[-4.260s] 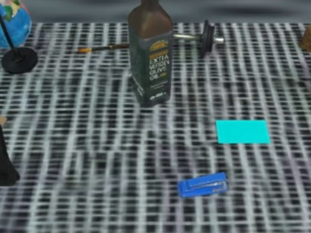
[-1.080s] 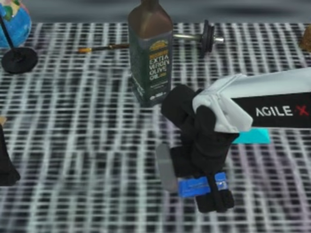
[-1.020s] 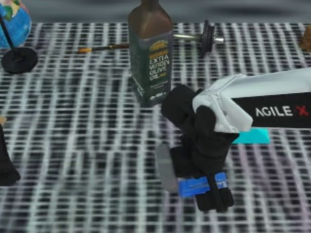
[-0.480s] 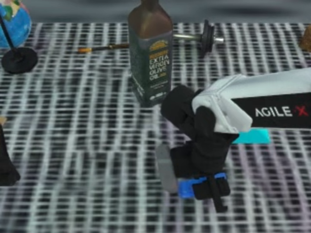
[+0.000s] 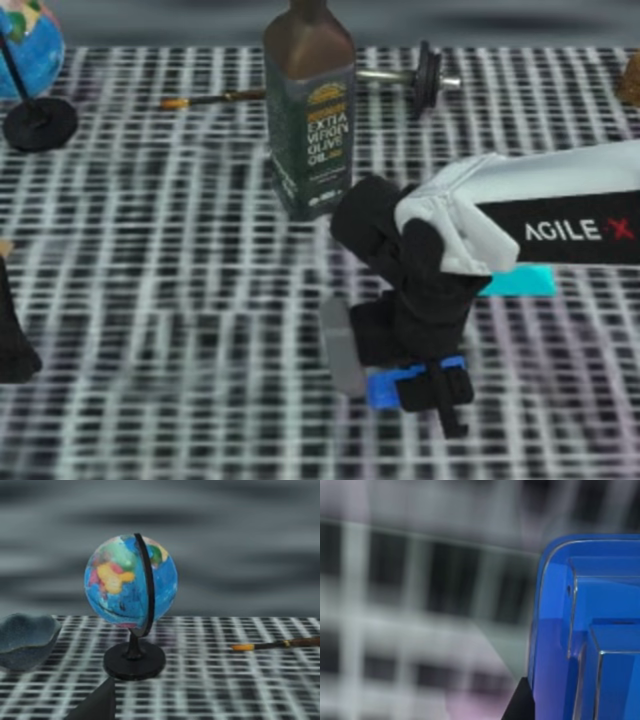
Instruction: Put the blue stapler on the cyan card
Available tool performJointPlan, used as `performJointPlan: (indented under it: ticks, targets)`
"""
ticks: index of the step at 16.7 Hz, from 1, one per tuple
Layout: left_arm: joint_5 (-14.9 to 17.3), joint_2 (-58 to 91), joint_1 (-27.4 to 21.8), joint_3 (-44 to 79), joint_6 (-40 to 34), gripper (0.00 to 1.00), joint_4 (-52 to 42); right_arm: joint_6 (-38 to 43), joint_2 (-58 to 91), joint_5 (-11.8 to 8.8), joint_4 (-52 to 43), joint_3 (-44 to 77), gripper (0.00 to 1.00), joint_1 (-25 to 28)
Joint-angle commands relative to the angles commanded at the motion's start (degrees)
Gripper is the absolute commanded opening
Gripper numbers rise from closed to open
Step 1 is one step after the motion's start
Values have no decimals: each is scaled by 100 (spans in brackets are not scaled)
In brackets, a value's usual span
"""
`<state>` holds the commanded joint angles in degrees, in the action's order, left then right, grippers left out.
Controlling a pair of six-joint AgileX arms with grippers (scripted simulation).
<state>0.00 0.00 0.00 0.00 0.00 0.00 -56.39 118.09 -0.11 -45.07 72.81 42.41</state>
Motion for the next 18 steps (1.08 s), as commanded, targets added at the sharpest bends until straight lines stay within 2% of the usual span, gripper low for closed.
performJointPlan:
  ticks: [4, 12, 18]
  targets:
    - [0, 0, 0, 0, 0, 100, 0, -20, -75, 1, -232, 183, 0, 10]
    - [0, 0, 0, 0, 0, 100, 0, -29, -732, -4, -2016, 1258, 0, 27]
    - [0, 0, 0, 0, 0, 100, 0, -27, -748, -5, -2082, 1315, 0, -9]
